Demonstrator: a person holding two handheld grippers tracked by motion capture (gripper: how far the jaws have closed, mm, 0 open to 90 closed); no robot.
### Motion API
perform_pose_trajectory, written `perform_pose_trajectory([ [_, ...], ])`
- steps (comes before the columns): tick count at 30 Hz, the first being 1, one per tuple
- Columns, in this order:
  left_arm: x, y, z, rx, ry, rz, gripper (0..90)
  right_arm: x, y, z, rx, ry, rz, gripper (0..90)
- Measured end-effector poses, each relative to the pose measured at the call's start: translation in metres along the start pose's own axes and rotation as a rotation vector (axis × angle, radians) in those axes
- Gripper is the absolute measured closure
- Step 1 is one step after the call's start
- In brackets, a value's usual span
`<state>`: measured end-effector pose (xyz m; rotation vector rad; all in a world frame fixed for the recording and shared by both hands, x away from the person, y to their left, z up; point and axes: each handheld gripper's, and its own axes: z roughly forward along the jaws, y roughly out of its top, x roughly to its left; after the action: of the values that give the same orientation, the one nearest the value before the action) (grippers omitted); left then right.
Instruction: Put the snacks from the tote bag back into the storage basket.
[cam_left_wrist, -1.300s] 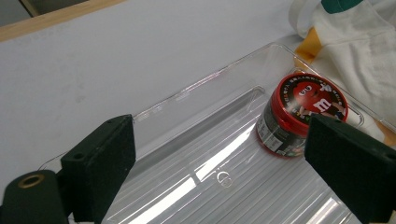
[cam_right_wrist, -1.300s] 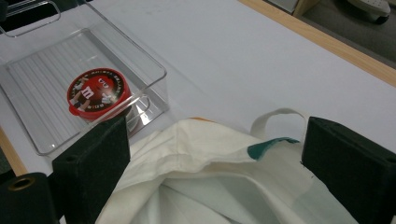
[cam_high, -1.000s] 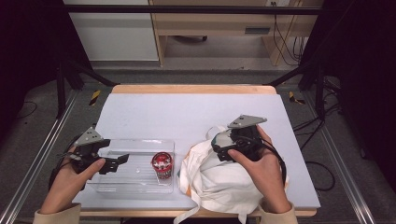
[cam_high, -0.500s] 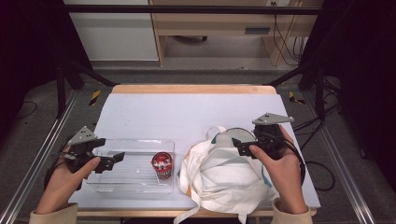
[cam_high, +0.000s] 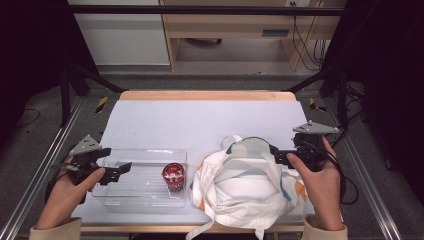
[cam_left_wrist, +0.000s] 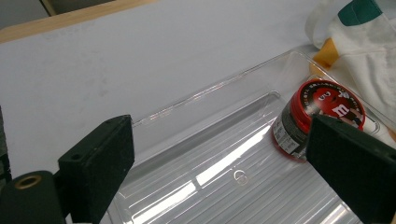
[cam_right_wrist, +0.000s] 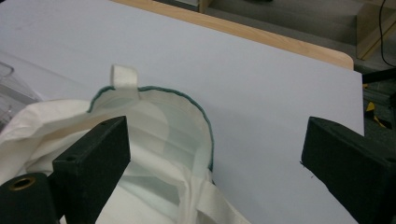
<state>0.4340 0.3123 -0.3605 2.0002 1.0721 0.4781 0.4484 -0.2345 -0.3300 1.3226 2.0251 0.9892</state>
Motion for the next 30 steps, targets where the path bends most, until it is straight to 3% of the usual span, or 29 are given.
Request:
perform_pose_trajectory([
  [19, 0.009, -0.005, 0.001, 0.017, 0.03, -0.019, 8.0, -0.056, -0.046, 0.015, 0.041, -0.102, 0.164, 15.6],
  [30, 0.01, -0.009, 0.008, 0.046, 0.038, -0.017, 8.0, -0.071, -0.066, 0.025, 0.043, -0.137, 0.218, 14.0],
])
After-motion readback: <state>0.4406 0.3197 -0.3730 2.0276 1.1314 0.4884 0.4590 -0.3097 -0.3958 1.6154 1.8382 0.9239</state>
